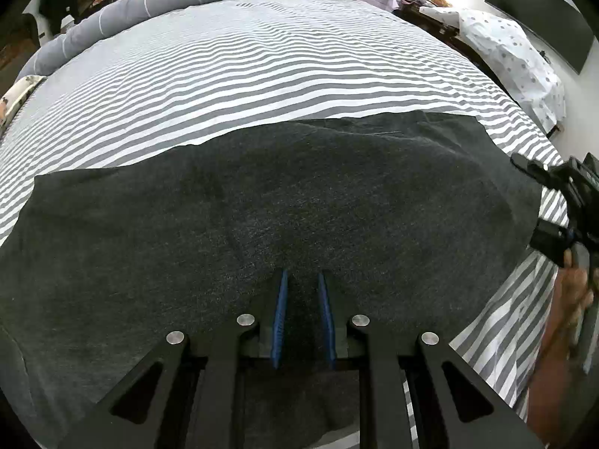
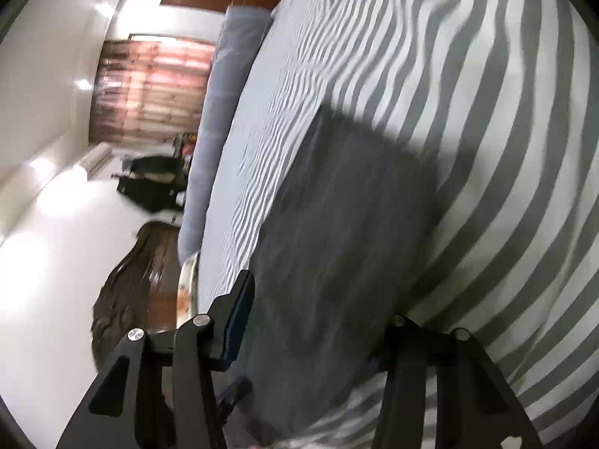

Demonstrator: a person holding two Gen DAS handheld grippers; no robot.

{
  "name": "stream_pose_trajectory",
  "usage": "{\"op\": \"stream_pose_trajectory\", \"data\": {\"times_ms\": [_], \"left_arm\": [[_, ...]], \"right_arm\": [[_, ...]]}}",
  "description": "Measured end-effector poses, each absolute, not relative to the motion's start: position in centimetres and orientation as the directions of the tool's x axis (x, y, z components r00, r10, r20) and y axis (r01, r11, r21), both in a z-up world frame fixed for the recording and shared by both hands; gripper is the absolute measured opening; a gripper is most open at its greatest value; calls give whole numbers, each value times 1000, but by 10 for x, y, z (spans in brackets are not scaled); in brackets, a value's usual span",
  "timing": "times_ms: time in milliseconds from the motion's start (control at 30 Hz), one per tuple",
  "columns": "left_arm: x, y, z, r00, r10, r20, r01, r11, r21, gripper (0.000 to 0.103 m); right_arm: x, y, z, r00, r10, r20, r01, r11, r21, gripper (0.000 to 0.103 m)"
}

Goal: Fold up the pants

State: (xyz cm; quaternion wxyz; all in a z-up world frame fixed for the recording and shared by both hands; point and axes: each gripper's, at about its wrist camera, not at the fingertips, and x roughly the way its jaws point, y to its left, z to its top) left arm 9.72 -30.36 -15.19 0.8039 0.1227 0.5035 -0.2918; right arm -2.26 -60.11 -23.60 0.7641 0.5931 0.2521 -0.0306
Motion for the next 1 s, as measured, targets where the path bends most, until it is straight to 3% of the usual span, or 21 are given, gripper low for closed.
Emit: {"op": "stream_pose_trajectory", "data": {"times_ms": [200, 467, 700, 733, 767, 833, 1000], "left_arm": [[98, -304, -152, 325, -347, -880, 595, 798, -95, 19], [98, -303, -153, 324, -350, -879, 592, 799, -100, 19], [97, -302, -152, 330, -348, -878, 597, 797, -92, 20], [97, -302, -153, 330, -348, -878, 598, 797, -91, 20], [97, -302, -153, 331, -347, -877, 598, 797, -90, 20], [97, -301, -153, 330, -348, -878, 595, 798, -92, 20], [99, -299, -153, 322, -357, -877, 593, 798, -107, 20]], "right_arm": [[-49, -638, -235, 881, 138, -453, 401, 289, 869, 41], [-90, -635, -243, 881, 137, -453, 399, 299, 867, 41], [-65, -648, -239, 893, 155, -421, 354, 335, 873, 43], [-61, -648, -237, 891, 159, -426, 354, 344, 870, 40], [-58, -647, -234, 888, 160, -432, 357, 356, 864, 28], [-56, -642, -230, 879, 166, -447, 362, 377, 852, 16], [-60, -633, -222, 869, 173, -463, 374, 383, 845, 7]]}}
